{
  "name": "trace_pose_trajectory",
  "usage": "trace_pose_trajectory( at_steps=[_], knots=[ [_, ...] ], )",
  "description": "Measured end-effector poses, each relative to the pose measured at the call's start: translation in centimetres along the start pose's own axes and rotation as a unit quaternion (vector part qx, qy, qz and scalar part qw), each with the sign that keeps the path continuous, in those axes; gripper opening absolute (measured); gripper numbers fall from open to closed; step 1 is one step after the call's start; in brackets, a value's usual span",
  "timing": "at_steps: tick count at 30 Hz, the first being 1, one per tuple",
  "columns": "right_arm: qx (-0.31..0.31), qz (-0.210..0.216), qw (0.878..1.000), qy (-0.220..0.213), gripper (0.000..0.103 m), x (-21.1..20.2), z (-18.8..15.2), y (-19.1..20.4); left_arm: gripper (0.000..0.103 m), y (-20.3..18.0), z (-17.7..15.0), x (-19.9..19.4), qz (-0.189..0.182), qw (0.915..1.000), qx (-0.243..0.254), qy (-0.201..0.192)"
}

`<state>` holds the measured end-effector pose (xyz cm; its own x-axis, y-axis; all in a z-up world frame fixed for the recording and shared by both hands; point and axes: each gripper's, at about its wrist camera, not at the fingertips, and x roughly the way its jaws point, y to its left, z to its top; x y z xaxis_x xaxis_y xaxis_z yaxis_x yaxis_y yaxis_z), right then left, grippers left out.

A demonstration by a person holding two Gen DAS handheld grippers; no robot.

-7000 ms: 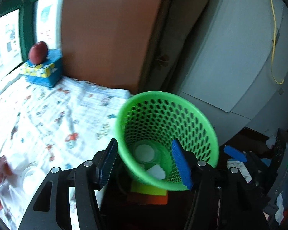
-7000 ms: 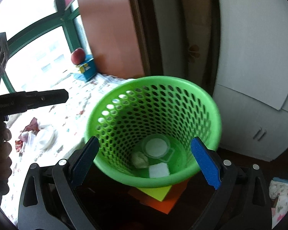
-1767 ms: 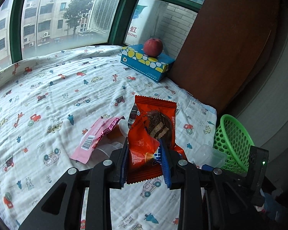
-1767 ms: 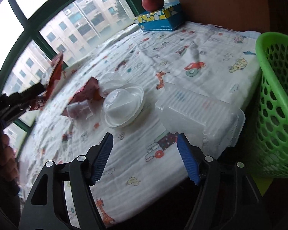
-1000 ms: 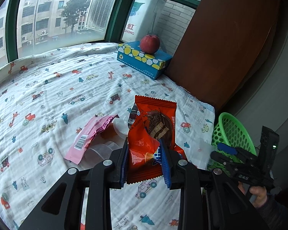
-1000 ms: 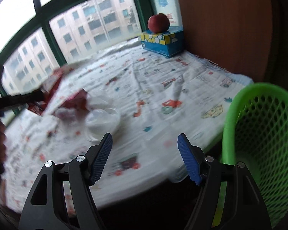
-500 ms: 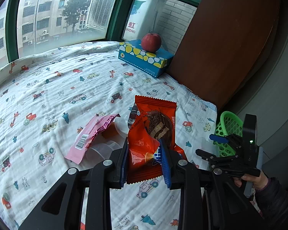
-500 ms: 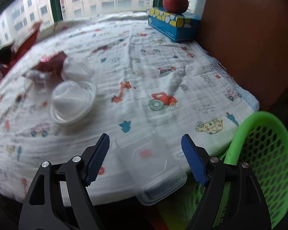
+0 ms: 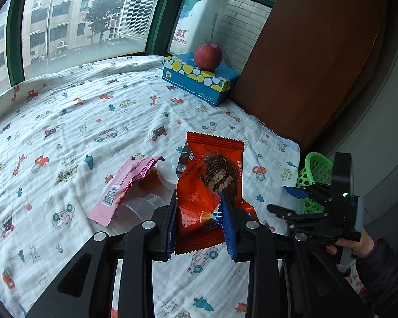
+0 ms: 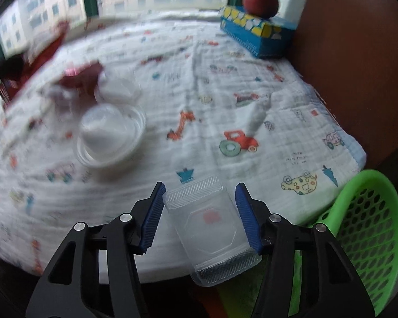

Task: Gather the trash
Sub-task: 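Carry the orange wrapper and clear rectangular container to the green basket and release both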

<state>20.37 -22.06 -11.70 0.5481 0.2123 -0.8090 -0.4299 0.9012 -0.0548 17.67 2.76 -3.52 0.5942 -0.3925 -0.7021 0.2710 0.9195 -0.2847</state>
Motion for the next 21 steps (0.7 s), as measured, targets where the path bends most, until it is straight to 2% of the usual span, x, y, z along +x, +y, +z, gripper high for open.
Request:
trace_pose_trajectory(
  at_steps=[6, 9, 14, 18, 21],
  knots=[
    [0.081, 0.031, 0.994, -0.061, 0.054, -4.5, 0.1, -1.7, 0.029, -1.8, 0.7, 0.1, -0.017, 0.9997, 0.015, -0.005],
    [0.111, 0.030, 0.989, -0.092, 0.054, -7.2, -0.4, -2.8, 0.029, -3.6, 1.1, 0.5, -0.030, 0.9991, 0.029, -0.003],
    [0.148, -0.004, 0.981, -0.124, 0.054, -11.0, -2.1, -5.4, 0.029, -7.7, 1.8, 1.6, -0.059, 0.9966, 0.057, 0.003],
    [0.169, -0.041, 0.977, -0.126, 0.054, -12.7, -4.0, -8.0, 0.029, -11.4, 2.2, 2.6, -0.081, 0.9933, 0.081, 0.008],
    [0.191, -0.054, 0.972, -0.124, 0.054, -13.5, -5.7, -10.0, 0.029, -14.4, 2.4, 3.6, -0.095, 0.9904, 0.100, 0.014]
  ],
)
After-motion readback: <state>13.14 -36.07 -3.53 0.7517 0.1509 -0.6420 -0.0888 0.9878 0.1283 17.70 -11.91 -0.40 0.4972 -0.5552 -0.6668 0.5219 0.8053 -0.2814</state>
